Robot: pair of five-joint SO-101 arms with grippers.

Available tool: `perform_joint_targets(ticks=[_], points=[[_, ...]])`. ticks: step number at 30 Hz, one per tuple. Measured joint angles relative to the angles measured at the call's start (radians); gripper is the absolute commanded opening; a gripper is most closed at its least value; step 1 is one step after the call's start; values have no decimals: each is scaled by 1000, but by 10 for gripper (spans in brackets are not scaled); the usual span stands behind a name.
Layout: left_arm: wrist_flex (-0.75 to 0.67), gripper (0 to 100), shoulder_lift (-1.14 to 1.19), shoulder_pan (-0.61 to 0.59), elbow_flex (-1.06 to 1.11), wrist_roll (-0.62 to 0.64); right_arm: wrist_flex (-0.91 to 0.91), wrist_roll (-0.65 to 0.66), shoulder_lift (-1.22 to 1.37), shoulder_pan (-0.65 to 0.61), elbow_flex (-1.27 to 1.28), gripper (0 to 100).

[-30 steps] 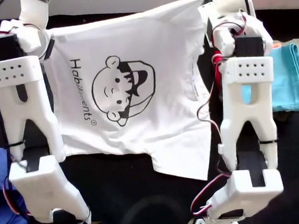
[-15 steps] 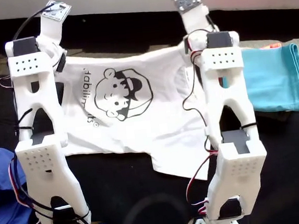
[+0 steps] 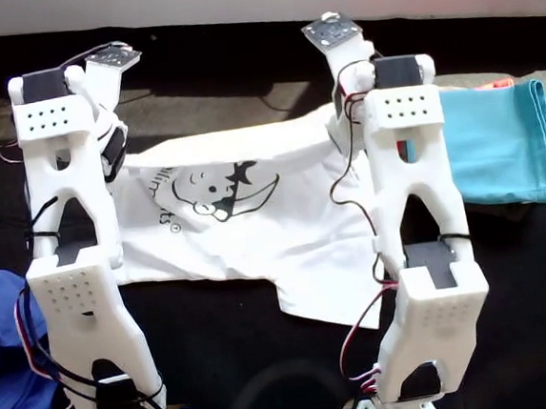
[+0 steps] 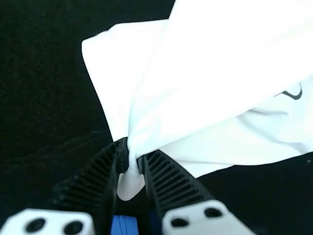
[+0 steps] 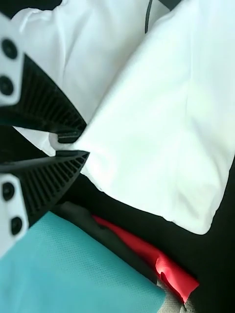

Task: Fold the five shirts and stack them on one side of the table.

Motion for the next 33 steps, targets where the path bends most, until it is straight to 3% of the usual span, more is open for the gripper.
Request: perform_joint_targets(ticks=[9,16,26,33], points=[[0,9,-356,-2,470,-150,153,-9,-155,-9,23,6],[-107,9,-437,-5,779,-169,84,-46,-327,-9,342,6],[-247,9,-445,-5,974,-169,-25,-48,-763,-5,904,6],[-245,9,-445,-5,997,-169,-11,-26,-939,-3,1143,6]])
